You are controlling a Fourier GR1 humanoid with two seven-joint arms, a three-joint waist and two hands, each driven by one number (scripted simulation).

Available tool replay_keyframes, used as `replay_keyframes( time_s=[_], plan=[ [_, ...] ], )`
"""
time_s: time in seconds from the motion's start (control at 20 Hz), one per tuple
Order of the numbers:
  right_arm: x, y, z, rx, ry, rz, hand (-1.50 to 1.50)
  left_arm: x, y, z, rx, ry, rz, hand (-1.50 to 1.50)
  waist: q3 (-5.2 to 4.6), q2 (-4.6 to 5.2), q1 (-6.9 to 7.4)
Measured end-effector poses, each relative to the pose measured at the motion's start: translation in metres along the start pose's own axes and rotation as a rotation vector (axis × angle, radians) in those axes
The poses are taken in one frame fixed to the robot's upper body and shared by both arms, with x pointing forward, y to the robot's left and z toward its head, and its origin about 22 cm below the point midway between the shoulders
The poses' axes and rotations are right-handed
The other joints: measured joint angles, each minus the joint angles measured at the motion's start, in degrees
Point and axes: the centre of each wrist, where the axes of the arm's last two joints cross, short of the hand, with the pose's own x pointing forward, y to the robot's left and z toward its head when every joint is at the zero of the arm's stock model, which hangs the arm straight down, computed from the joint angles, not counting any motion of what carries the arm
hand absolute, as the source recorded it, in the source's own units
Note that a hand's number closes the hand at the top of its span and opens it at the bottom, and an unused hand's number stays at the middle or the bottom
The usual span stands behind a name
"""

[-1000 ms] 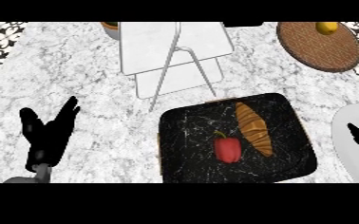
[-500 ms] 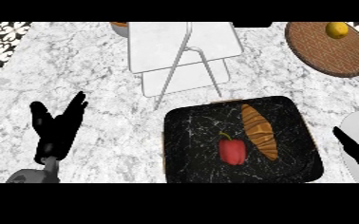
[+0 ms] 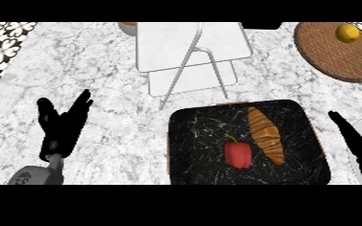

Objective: Pick the bell pepper from the tray and place it in the tiered shelf

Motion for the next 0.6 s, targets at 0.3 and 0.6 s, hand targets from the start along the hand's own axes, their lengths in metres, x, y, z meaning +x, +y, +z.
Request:
replay_keyframes(
  time_s=[0.3, 0.6],
  plan=[
    [0.021, 0.032, 0.0, -0.014, -0.04, 0.131, -1.5, -0.001, -0.002, -0.001, -0.01, 0.0, 0.003, 0.0, 0.1, -0.1, 0.2],
    [0.037, 0.07, -0.002, -0.029, -0.037, 0.205, -1.5, -0.004, 0.008, 0.001, -0.01, 0.009, 0.015, 0.0, 0.24, -0.29, -0.33]
  ],
)
